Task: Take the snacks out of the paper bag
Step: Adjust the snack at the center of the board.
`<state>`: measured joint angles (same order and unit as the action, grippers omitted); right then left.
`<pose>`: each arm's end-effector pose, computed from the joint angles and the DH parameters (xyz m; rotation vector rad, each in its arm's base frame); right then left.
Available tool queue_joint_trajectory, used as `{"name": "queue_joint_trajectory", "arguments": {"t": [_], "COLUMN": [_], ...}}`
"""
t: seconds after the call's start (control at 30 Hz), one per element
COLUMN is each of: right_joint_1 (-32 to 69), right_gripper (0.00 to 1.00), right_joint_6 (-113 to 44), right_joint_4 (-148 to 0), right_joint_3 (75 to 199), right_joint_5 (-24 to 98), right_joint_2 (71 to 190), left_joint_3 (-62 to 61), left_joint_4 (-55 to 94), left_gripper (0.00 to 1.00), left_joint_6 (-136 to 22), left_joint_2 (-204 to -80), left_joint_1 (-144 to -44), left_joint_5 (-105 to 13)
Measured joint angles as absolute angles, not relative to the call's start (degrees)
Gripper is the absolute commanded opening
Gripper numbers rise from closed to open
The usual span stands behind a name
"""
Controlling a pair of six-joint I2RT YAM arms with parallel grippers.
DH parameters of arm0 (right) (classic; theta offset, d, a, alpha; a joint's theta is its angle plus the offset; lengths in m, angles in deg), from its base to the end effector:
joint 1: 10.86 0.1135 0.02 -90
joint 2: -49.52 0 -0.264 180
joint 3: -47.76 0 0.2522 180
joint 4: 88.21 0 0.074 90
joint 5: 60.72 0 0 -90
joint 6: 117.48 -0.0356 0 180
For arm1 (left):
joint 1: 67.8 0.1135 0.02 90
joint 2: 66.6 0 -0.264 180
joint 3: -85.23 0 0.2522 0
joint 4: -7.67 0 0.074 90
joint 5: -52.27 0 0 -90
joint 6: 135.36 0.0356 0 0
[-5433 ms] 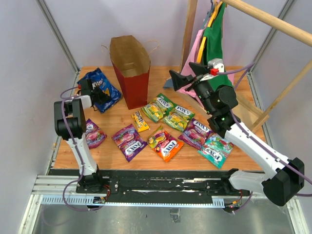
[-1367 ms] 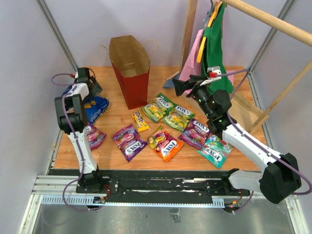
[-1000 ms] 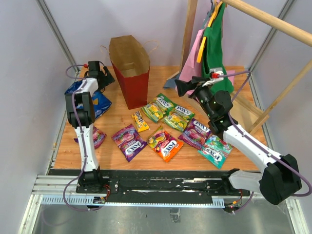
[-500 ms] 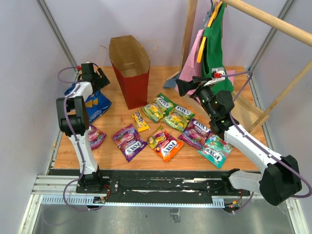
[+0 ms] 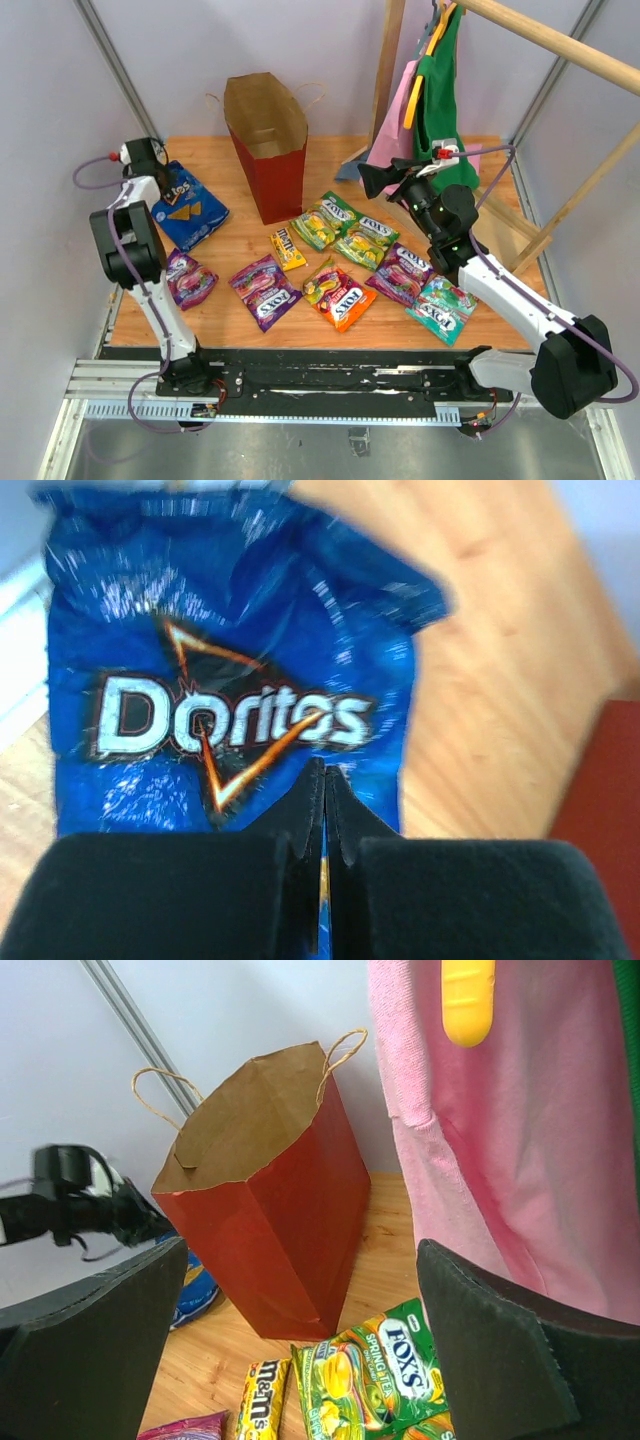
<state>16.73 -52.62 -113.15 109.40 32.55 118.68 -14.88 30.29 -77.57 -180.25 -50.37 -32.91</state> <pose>0.2478 0.1318 0.3600 -0.0790 1.3092 0.8261 0.4375 0.1405 0.2317 -0.9659 1.9764 -0.0518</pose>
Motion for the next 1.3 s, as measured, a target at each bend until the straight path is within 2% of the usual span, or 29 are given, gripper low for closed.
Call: {"name": "queue_joint_trajectory", "arguments": {"t": [0.17, 0.63, 0.97, 1.07, 1.13, 1.17, 1.23, 1.3], "right_joint_1": [16.7, 16.7, 16.3, 16.3, 16.3, 16.3, 16.3, 16.3], "right_gripper": [0.98, 0.98, 0.98, 0.98, 0.98, 0.98, 0.98, 0.98], "right_joint_6": [-52.8, -52.7, -52.4, -52.4, -52.4, -52.4, -52.5, -52.5], "right_joint_4": [-113.1, -112.6, -112.1, -112.1, -112.0, -112.1, -112.1, -112.1], "right_joint_3": [109.4, 109.4, 109.4, 109.4, 109.4, 109.4, 109.4, 109.4], "right_joint_5": [32.6, 32.5, 32.1, 32.1, 32.1, 32.1, 32.1, 32.1], "right_joint_2": [118.7, 118.5, 118.3, 118.3, 118.3, 118.3, 118.3, 118.3], "left_joint_3": [-20.2, -49.2, -47.6, -47.6, -47.6, -47.6, -48.1, -50.7], "left_joint_4": [32.2, 42.1, 40.4, 41.9, 44.2, 45.2, 46.9, 49.5], "left_gripper": [0.0, 0.0, 0.02, 0.2, 0.43, 0.49, 0.56, 0.56], "left_joint_6": [-81.0, -80.4, -79.5, -78.3, -77.0, -76.6, -75.3, -74.4], "left_joint_2": [-193.5, -210.3, -209.6, -209.0, -208.3, -207.9, -207.4, -207.3], "left_joint_1": [-50.6, -55.6, -56.3, -56.3, -56.3, -56.3, -56.2, -56.1], "left_joint_5": [-33.2, -32.1, -32.3, -31.9, -30.9, -30.4, -29.2, -26.9]}}
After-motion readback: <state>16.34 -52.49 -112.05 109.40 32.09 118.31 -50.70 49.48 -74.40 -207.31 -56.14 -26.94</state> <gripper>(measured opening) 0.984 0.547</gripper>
